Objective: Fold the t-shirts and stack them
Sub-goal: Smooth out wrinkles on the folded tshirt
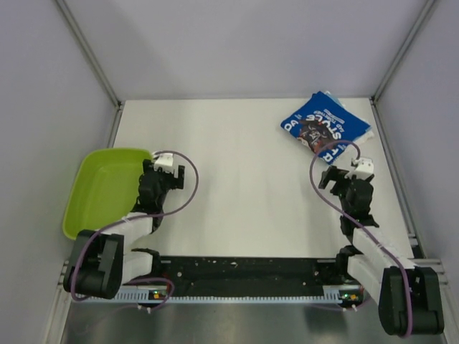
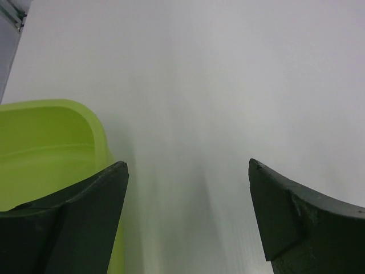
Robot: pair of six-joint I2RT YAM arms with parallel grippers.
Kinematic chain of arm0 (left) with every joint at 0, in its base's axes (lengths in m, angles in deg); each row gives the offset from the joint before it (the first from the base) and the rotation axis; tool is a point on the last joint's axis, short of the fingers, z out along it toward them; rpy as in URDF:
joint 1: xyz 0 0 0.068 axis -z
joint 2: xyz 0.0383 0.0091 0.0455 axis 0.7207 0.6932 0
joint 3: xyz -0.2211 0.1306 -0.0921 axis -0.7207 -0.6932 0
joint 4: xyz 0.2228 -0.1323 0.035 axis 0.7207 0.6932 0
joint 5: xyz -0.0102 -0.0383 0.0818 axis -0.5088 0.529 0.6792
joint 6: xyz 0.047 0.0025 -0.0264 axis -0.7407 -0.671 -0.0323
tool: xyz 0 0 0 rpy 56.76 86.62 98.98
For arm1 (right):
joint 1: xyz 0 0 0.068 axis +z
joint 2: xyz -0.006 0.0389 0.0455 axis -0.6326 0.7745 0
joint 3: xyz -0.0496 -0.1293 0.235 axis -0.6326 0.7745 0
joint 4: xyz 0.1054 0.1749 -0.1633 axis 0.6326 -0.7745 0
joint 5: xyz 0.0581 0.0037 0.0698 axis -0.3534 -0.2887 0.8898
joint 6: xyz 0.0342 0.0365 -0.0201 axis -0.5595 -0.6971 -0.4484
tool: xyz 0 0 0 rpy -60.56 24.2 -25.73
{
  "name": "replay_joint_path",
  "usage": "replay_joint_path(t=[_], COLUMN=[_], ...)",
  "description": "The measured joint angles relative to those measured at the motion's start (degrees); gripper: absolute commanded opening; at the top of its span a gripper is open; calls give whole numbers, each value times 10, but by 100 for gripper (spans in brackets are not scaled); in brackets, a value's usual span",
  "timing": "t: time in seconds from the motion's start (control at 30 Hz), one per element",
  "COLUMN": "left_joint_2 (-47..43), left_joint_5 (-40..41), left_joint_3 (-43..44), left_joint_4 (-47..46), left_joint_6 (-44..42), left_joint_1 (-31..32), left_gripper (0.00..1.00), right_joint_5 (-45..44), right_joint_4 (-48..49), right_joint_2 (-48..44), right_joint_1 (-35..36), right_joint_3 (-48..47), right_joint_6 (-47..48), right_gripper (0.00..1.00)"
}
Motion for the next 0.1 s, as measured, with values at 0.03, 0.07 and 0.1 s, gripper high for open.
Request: replay_joint_path(t=[0.03, 0.07, 0.1], left_joint_2=[0, 0, -1], left_joint_5=[1, 0, -2], left_joint_3=[0, -2, -4], left_joint_4=[-8, -17, -25], left_joint_6=[1, 2, 2], left_joint_1=[-1, -2, -3], left_gripper=[90, 90, 90], right_joint_5=[0, 0, 0], right_joint_4=[6, 12, 15], right_joint_2=[0, -2, -4], right_joint_1=[0, 0, 0], right_joint_3=[0, 0, 0], right_joint_6=[0, 1, 1], right_gripper=[99, 99, 99])
